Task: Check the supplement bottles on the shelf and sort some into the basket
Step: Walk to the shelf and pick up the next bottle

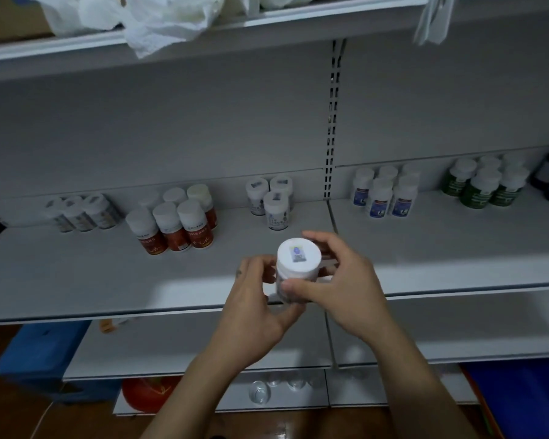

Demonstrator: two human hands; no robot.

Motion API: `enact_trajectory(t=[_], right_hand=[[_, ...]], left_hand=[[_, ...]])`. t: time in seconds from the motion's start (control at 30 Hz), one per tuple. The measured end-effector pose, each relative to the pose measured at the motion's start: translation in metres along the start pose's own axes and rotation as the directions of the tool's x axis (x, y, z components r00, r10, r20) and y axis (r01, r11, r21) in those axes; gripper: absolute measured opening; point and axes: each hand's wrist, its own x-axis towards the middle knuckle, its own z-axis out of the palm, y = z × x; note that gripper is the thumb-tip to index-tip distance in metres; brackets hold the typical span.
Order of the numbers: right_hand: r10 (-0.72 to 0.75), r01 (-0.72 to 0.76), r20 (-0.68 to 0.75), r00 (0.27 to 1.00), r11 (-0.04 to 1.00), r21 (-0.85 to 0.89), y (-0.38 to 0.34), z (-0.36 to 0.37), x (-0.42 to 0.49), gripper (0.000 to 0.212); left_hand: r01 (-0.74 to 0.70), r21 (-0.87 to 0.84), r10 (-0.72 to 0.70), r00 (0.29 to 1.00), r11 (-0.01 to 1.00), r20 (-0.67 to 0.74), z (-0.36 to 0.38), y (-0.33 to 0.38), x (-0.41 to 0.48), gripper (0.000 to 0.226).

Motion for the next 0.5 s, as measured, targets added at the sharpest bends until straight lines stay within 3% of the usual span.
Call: enact_trajectory(t=[0.07, 0.17, 0.33, 0.5], right_hand=[[-0.089, 0.079, -0.042, 0.995, 0.977, -0.198, -0.003, 0.008, -0.003, 0.063], [-0.131, 0.121, -0.029, 0.991, 0.963, -0.240, -0.005, 0.011, -0.006, 0.060], [-0.092, 0.102, 0.098, 0.991, 0.990, -0.101, -0.008, -0.004, -0.004, 0.057], [0.077, -0.091, 0.077, 0.994, 0.977, 0.191, -0.005, 0.002, 0.002, 0.023]], left_hand=[[0.041, -0.094, -0.039, 0.999, 0.995, 0.016, 0.003, 0.000, 0.003, 0.057], [0.039, -0.151, -0.042, 0.999, 0.988, -0.017, 0.002, 0.000, 0.006, 0.058], [-0.010, -0.211, 0.000, 0.999, 0.977, -0.045, -0.007, -0.003, 0.002, 0.054], [0.076, -0.287, -0.060, 0.996, 0.955, 0.066, -0.012, -0.004, 0.001, 0.054]])
